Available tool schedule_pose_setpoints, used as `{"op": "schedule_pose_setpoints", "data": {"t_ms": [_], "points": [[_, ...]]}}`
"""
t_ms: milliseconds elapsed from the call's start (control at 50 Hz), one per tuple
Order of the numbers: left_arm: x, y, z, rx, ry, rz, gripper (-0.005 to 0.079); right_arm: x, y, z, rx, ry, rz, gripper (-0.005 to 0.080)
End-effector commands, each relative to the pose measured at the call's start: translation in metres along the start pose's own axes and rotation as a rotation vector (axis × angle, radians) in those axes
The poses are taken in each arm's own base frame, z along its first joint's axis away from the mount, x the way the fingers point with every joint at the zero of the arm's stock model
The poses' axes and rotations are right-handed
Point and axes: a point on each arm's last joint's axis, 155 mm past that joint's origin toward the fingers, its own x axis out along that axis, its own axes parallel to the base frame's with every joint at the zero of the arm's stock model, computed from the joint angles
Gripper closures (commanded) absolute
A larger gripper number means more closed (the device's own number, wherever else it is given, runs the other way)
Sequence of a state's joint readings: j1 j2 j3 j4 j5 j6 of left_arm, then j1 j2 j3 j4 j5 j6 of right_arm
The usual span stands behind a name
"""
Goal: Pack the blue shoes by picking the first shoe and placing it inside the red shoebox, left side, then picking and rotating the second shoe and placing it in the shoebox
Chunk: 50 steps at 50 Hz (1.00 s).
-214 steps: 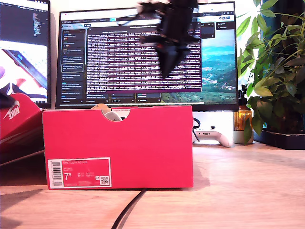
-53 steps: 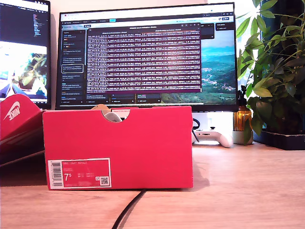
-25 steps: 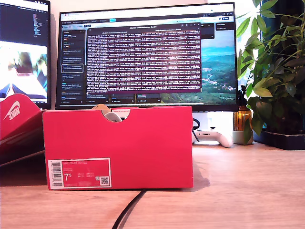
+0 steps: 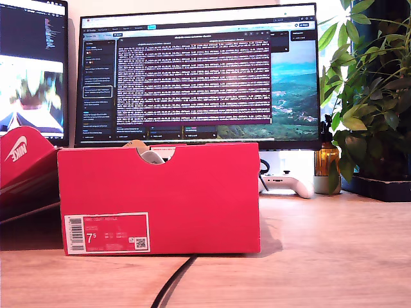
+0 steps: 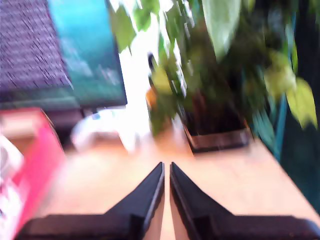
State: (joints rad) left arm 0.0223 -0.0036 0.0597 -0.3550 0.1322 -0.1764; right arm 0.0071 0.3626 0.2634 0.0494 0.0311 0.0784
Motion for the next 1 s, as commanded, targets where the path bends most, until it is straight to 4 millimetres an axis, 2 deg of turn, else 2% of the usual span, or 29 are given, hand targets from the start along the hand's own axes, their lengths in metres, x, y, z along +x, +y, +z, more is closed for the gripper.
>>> {"op": "schedule_pose_setpoints", "data": {"t_ms": [0,340,680,980], "points": [[0.003,0.003,-0.014,-0.003,0.034,0.005,0.0762,-0.001,0.001,-0.009,0.004,-0.004,0.012,0.0747],[0.003,0.003,-0.014,-0.003,0.034,0.005,0.0762,-0.011,0.001,-0.027,0.013,-0.052,0.027,0.0747],[0.003,0.003,-0.014,-0.003,0.034,0.005,0.0762,-0.021,0.0,-0.036,0.014,-0.115,0.033,0.0747],[0.003,0.003,-0.014,-0.003,0.034,0.006,0.0762,-0.019,-0.002,-0.067,0.004,-0.005,0.023,0.0747]]}}
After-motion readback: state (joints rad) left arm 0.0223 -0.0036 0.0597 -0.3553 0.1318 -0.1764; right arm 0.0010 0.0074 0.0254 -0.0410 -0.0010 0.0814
